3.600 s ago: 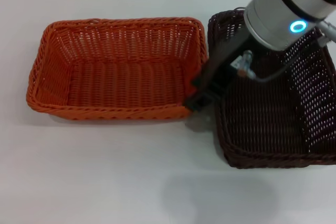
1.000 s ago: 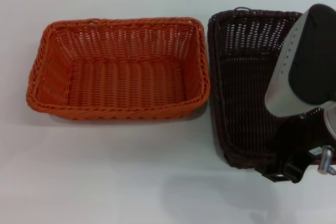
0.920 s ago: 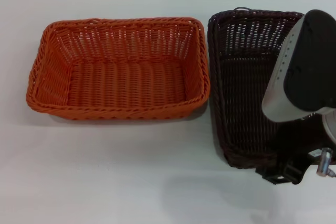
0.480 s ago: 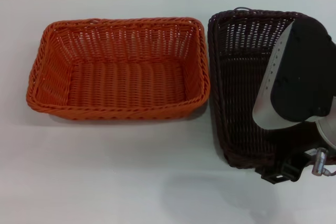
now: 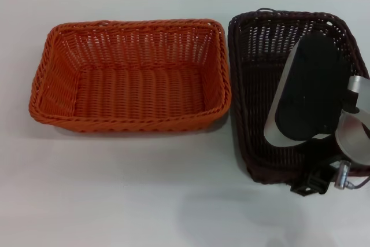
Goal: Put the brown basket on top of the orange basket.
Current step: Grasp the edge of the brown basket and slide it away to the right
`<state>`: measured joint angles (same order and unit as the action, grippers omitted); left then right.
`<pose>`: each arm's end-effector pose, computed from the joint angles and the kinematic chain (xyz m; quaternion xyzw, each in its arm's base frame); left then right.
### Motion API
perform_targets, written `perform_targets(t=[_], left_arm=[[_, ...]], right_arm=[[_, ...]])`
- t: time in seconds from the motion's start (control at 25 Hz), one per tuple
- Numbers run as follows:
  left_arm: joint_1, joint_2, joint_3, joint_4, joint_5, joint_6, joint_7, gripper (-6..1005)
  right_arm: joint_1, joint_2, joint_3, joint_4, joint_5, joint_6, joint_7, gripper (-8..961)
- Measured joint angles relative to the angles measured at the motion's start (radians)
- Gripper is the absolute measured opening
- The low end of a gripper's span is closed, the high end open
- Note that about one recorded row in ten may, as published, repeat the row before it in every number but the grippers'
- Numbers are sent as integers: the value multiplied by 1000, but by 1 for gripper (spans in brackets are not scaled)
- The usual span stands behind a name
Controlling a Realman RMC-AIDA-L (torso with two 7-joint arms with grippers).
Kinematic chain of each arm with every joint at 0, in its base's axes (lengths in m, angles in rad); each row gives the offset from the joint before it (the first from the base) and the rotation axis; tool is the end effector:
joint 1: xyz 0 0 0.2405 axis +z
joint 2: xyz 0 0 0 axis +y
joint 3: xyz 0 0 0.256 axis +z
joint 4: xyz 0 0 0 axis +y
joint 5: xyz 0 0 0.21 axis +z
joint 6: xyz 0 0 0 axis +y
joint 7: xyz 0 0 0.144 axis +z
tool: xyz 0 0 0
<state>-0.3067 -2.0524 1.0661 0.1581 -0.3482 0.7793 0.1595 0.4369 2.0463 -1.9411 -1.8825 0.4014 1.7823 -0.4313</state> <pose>-0.4755 0.2645 0.0741 -0.4613 -0.4111 -0.0545 0.7844 0.1335 0.2573 -0.0214 -0.9306 0.1241 -0.3078 0.1545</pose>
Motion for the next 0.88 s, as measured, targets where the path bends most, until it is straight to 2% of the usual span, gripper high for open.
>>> perform_targets(t=[0.12,0.44,0.56,0.6,0.64,0.68,0.72,0.8,0.88], left_arm=[[0,2,0,0,0,0,0,826],[2,5,0,0,2,0,0,826],[2,6,0,0,2,0,0,826],[2,6,0,0,2,0,0,826],[2,7,0,0,2,0,0,826],[2,7,0,0,2,0,0,826],[4,8,0,0,2,0,0,826],[4,8,0,0,2,0,0,826],[7,8,0,0,2,0,0,826]], right_arm=[[1,12,17,23,-29,0,-30,610],[42,26,29,125,-25,-4,-40,475],[47,28,54,119,-21,-13,-38,425],[49,29,74,108,-14,-19,-37,408],[50,29,136,72,18,-22,-38,369],[50,29,136,72,18,-22,-38,329],[49,28,195,40,42,-26,-39,290],[49,28,229,23,52,-30,-43,211],[49,29,270,8,64,-39,-47,178]])
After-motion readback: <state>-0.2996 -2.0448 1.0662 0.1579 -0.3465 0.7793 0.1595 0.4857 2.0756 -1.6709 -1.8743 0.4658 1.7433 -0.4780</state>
